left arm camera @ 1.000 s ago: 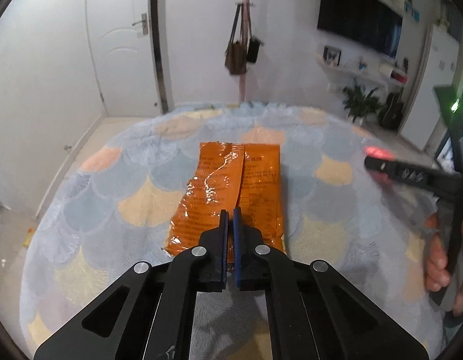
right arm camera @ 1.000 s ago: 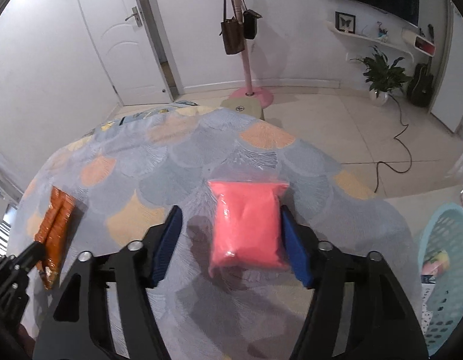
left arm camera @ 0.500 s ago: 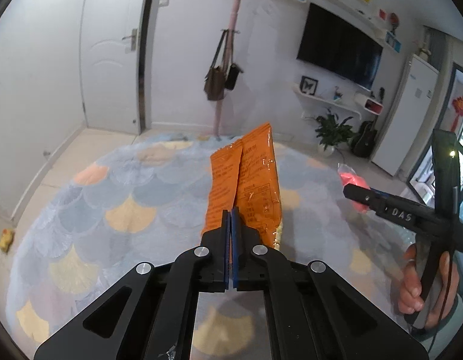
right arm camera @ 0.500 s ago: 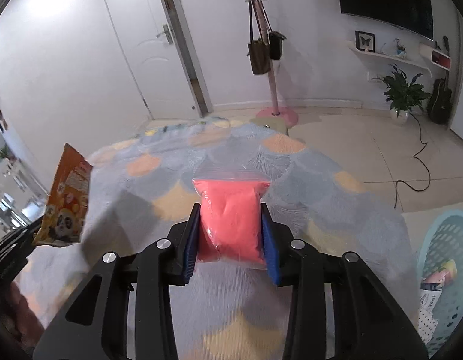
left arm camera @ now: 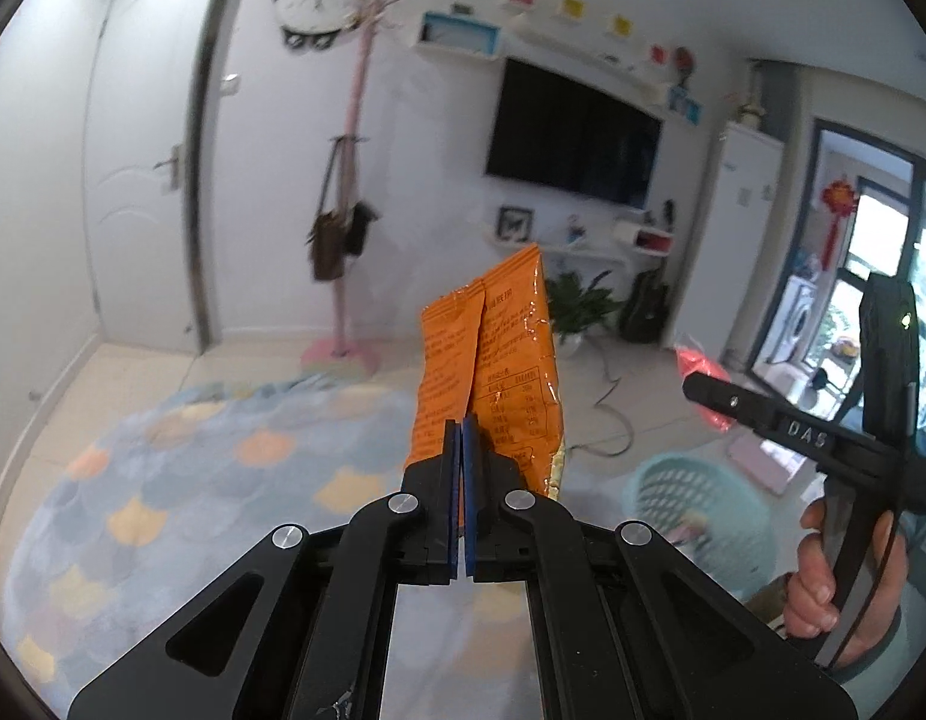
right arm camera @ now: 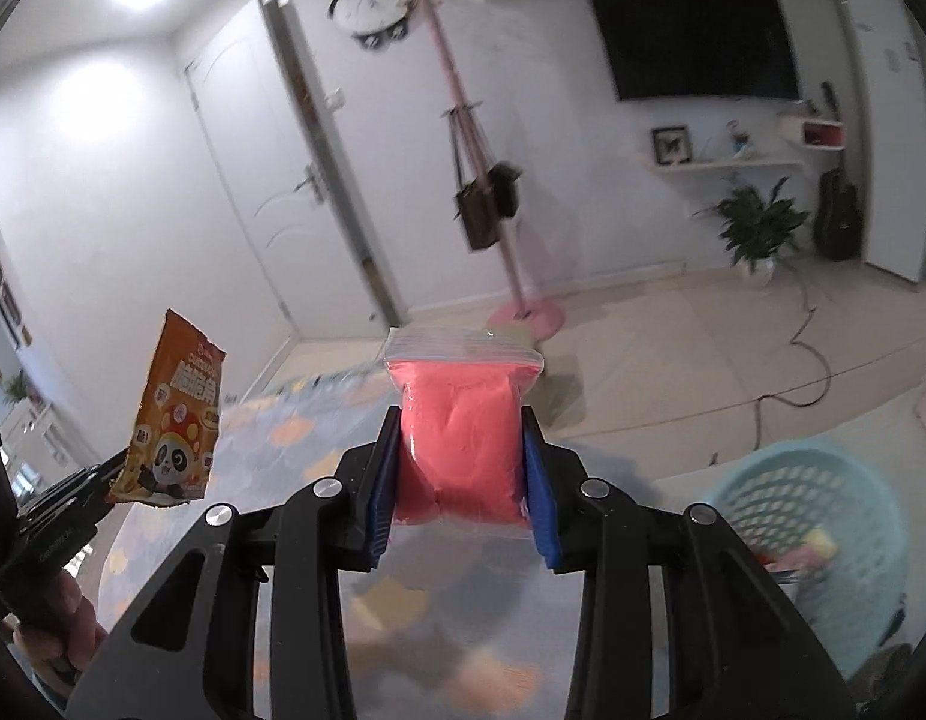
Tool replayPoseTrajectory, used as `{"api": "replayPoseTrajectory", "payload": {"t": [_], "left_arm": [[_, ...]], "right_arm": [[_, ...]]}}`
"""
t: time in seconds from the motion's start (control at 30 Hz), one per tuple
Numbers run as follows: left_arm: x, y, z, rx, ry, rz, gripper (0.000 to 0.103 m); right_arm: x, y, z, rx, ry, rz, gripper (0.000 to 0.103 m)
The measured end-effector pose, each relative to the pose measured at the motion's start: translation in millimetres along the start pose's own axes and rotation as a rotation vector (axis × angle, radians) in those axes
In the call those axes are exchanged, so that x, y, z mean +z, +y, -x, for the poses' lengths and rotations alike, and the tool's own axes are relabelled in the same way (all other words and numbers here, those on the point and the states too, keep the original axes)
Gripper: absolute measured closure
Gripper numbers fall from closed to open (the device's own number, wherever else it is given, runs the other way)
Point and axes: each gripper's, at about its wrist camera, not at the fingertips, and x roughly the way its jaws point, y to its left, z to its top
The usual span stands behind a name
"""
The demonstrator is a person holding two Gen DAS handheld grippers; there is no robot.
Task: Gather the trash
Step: 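Carry packet and pink bag to the blue basket and open both tools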
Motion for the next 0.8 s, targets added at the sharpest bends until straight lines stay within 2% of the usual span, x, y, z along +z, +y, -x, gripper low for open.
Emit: {"api": "replayPoseTrajectory", "payload": {"t": [0.23, 0.37, 0.53, 0.6, 0.67, 0.73, 0.8], "left_arm": [[6.1, -78.4, -28.6, -0.103, 0.016, -0.062, 0.103], [0.3, -115.8, -54.0, -0.155, 0.055, -0.094, 0.103], [-18.0, -154.3, -98.5, -0.231, 0.156, -0.099, 0.103], [-29.8, -163.0, -119.2, -0.263, 0.216, -0.081, 0.103], [-44.7, -165.7, -144.4, -0.337, 0.312, -0.015, 0.103], [-58.1, -168.2, -163.1, -0.355, 0.367, 0.011, 0.103], [-71.0, -169.8, -179.6, -0.356, 0.414, 0.022, 0.103]], "right_arm": [[4.8, -67.1, 46.3, -0.095, -0.065, -0.081, 0.069], [-5.7, -122.6, 57.4, -0.105, -0.054, -0.214, 0.069], [-32.0, -182.6, 58.1, -0.151, 0.001, -0.339, 0.069], [-42.0, -199.7, 53.9, -0.172, 0.030, -0.379, 0.069], [-53.4, -217.4, 45.5, -0.168, 0.072, -0.433, 0.069], [-65.1, -232.1, 37.1, -0.148, 0.114, -0.485, 0.069], [-73.0, -241.4, 29.3, -0.172, 0.148, -0.500, 0.069]]}}
